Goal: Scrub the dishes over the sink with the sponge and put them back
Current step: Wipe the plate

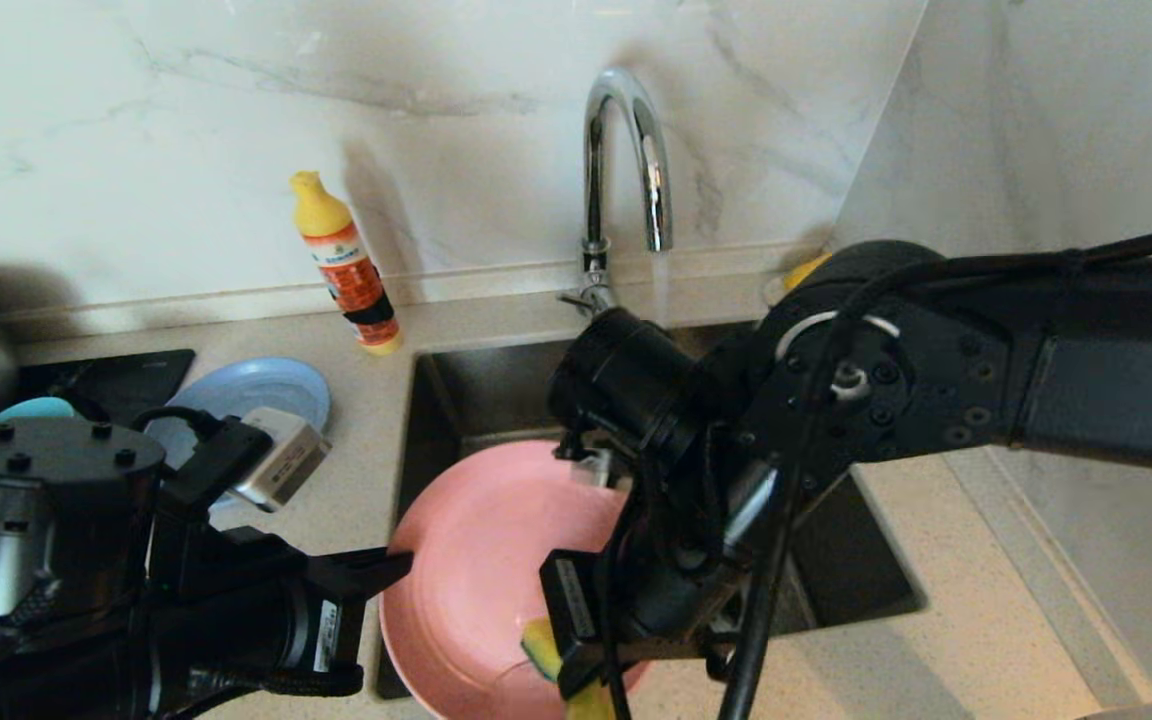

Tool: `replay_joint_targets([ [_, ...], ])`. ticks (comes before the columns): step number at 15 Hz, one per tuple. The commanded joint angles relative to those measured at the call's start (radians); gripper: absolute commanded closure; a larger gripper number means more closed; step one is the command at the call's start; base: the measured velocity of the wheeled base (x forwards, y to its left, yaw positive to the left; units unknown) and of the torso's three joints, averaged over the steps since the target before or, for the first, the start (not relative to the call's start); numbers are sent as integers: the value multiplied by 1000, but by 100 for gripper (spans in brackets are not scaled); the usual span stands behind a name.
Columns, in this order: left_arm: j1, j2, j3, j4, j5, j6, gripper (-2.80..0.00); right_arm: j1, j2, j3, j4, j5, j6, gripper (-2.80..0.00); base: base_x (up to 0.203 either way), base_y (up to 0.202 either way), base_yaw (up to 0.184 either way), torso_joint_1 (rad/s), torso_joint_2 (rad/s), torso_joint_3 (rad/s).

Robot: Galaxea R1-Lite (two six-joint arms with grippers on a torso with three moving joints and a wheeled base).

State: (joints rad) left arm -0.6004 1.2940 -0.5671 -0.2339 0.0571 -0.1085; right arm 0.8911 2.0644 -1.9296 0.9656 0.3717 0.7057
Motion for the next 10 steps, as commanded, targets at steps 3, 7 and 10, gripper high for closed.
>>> replay_joint_targets([
  [3,-1,4,4,-2,-2,-25,0,-70,-70,-3,-24,1,3,0,0,0,0,0,0,0],
  [7,-7,7,6,-2,-3,-25,0,-77,-77,-3,-91,3,1,0,0,0,0,0,0,0],
  [10,-7,4,6,-2,-3,-25,0,-47,-60,-3,-120,4,1,0,0,0,0,0,0,0],
])
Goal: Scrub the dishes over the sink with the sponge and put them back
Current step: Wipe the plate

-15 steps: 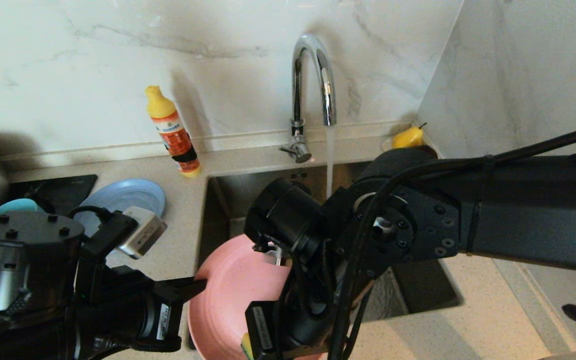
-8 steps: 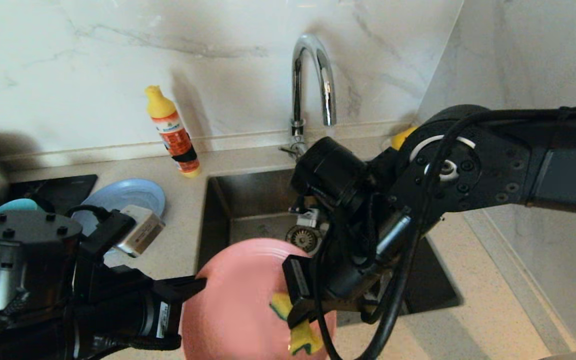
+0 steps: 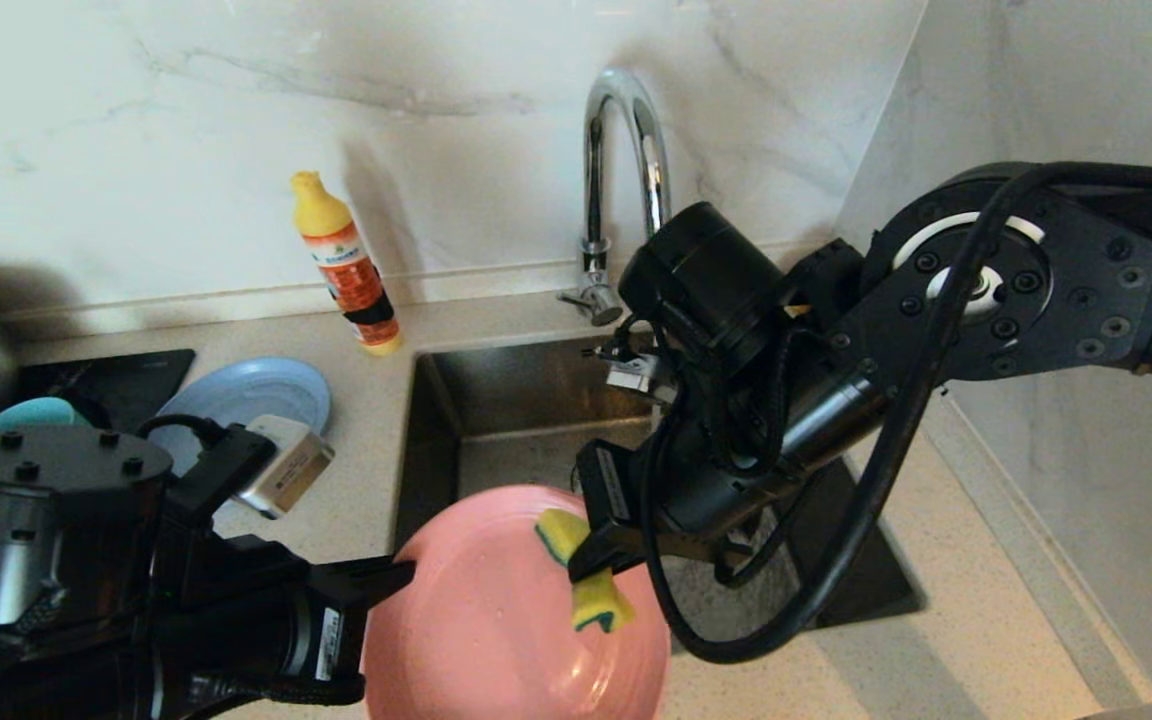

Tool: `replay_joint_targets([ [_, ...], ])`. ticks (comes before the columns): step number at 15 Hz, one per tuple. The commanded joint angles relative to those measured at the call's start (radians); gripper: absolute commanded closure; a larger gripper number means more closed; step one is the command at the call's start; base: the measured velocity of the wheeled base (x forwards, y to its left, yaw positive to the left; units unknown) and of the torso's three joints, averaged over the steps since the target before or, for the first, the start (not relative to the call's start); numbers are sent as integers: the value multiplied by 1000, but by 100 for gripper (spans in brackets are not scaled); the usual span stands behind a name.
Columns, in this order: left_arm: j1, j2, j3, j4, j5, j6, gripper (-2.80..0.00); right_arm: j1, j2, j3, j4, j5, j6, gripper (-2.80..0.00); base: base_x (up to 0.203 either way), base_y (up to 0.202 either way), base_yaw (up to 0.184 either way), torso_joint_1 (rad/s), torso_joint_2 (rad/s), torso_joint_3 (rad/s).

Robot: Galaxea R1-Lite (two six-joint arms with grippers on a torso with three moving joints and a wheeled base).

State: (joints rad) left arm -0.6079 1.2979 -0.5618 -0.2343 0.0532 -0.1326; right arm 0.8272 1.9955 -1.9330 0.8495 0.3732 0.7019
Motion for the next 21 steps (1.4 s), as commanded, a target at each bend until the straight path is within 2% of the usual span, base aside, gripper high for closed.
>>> replay_joint_targets([
  [1,0,0,5,-2,0,-2,0,31,21,0,-15,3,5,0,0,0,0,0,0,0],
  [4,-1,-7,24,-2,0,-2,0,68,58,0,-29,1,4,0,0,0,0,0,0,0],
  [8,0,-26,34,-2,-3,-1,0,74,100,-3,-88,1,4,0,0,0,0,0,0,0],
  [21,0,-26,48,-4,-3,-1,0,193,141,0,-60,0,4,0,0,0,0,0,0,0],
])
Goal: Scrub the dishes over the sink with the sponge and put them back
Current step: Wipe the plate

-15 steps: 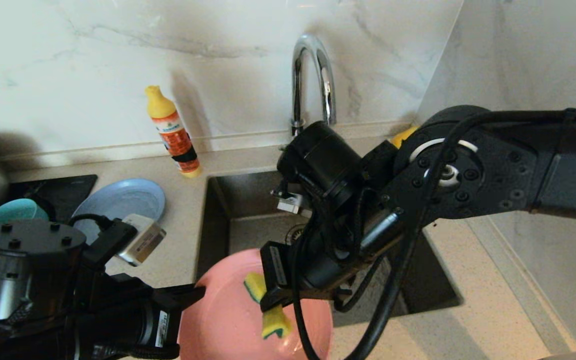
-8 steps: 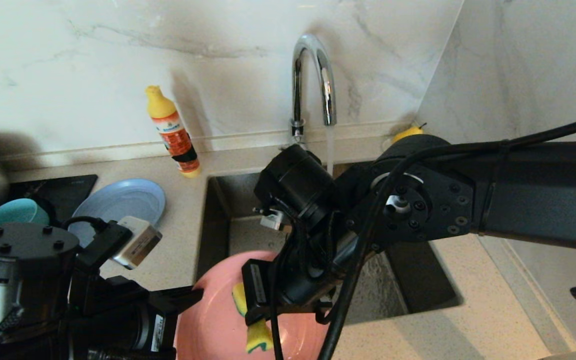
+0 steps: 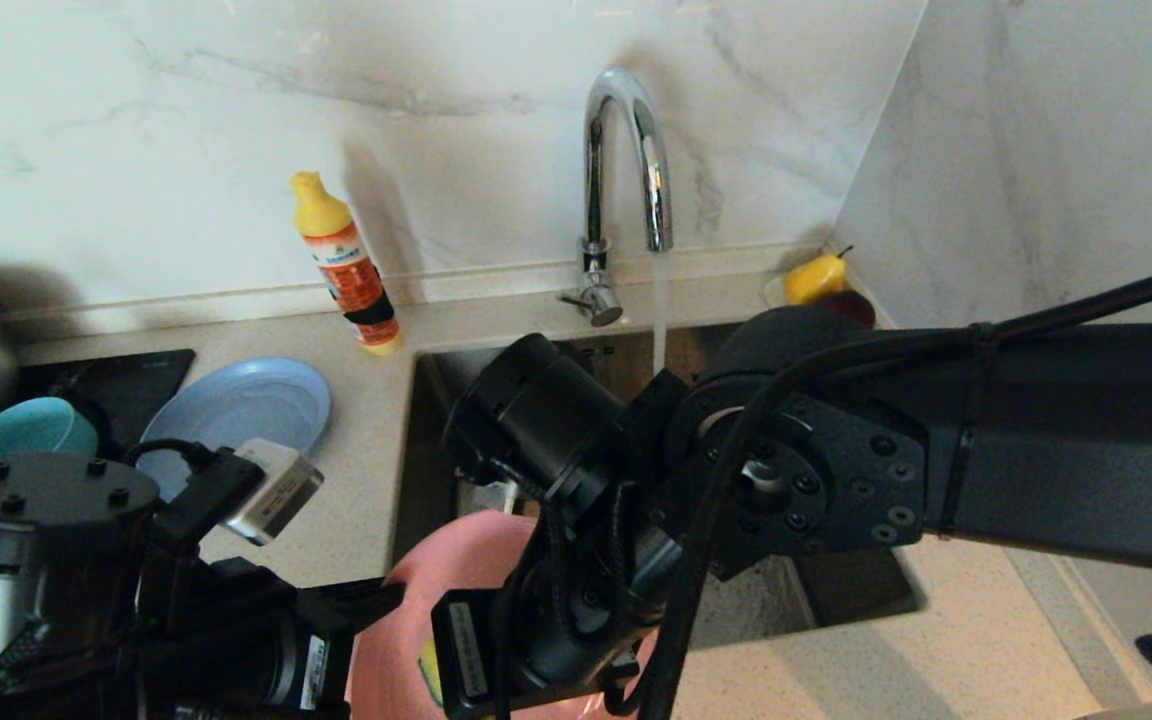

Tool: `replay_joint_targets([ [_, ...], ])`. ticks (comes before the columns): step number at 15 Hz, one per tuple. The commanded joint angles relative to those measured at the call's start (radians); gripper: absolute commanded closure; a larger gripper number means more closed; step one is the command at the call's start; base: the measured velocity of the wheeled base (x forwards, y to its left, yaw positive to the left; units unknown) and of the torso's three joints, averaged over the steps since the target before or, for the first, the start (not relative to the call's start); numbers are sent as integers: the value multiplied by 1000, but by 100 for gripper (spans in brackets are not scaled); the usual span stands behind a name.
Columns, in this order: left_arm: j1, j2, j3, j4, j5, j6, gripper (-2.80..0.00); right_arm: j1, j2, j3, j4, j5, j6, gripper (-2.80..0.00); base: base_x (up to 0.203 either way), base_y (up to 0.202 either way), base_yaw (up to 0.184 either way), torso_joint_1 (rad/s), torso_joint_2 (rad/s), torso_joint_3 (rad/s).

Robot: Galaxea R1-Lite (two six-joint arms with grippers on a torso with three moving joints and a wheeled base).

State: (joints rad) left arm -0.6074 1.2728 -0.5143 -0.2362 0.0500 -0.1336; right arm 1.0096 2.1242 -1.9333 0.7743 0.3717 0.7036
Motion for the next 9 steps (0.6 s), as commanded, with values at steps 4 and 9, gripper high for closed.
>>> replay_joint_targets([
  [4,0,-4,0,-2,1,-1,0,6,20,0,81,1,2,0,0,0,0,0,0,0],
  [9,0,-3,-7,-2,1,-1,0,-36,7,2,120,1,2,0,0,0,0,0,0,0],
])
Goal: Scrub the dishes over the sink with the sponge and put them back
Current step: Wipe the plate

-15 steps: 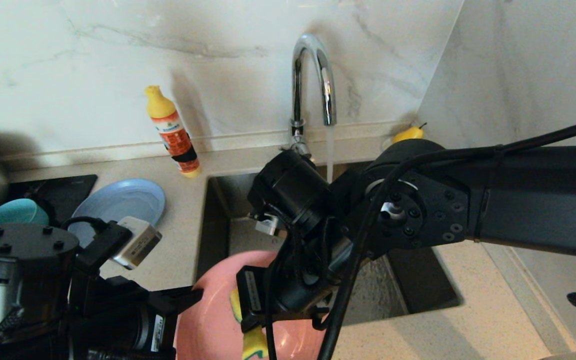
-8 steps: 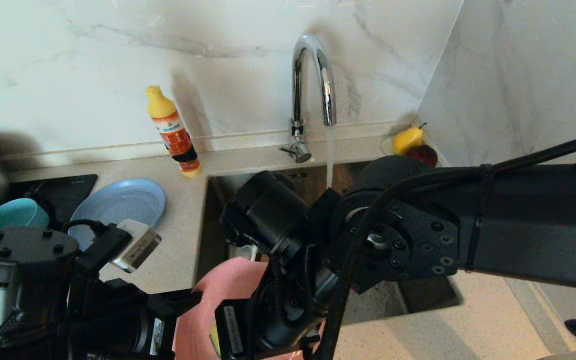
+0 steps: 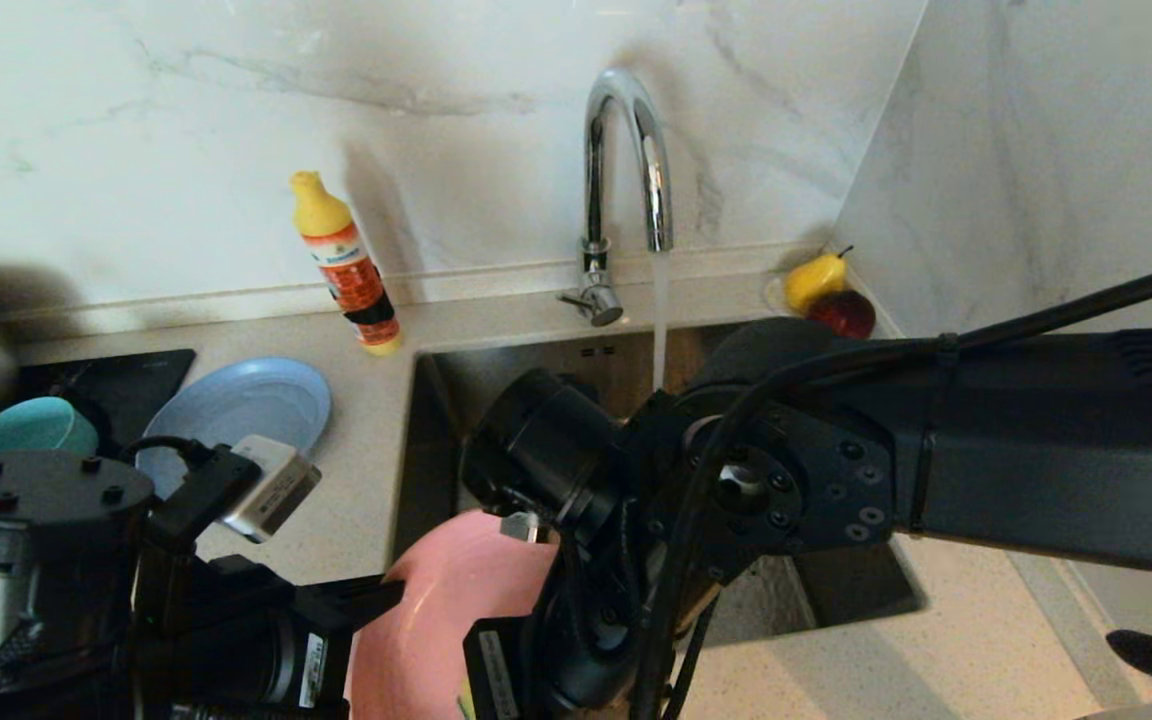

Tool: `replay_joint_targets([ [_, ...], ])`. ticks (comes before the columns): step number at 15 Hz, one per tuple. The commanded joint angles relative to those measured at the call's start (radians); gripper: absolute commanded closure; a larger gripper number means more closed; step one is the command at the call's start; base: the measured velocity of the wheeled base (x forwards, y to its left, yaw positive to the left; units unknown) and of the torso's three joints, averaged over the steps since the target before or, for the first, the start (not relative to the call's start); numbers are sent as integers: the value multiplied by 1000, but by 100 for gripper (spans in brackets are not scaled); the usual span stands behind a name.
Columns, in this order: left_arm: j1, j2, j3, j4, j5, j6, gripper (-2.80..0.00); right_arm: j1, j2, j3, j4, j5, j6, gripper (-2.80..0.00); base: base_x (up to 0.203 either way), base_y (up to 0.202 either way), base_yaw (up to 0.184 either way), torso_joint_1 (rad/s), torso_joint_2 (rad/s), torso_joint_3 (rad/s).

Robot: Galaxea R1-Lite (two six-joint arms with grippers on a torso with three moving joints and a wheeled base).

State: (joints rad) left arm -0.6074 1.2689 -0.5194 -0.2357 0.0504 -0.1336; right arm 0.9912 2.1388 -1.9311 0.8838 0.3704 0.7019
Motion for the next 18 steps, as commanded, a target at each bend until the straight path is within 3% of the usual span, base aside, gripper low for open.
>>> replay_joint_targets([
  [1,0,0,-2,-2,2,-1,0,-36,-12,1,19,2,4,0,0,0,0,0,0,0],
  [13,1,17,-6,-2,2,-39,0,-184,-167,1,49,4,-2,0,0,0,0,0,0,0],
  [15,8,54,-30,-3,1,-82,0,-203,-246,1,52,4,-5,0,0,0,0,0,0,0],
  [18,22,199,-138,-2,9,-194,0,-249,-408,16,51,5,-22,0,0,0,0,0,0,0],
])
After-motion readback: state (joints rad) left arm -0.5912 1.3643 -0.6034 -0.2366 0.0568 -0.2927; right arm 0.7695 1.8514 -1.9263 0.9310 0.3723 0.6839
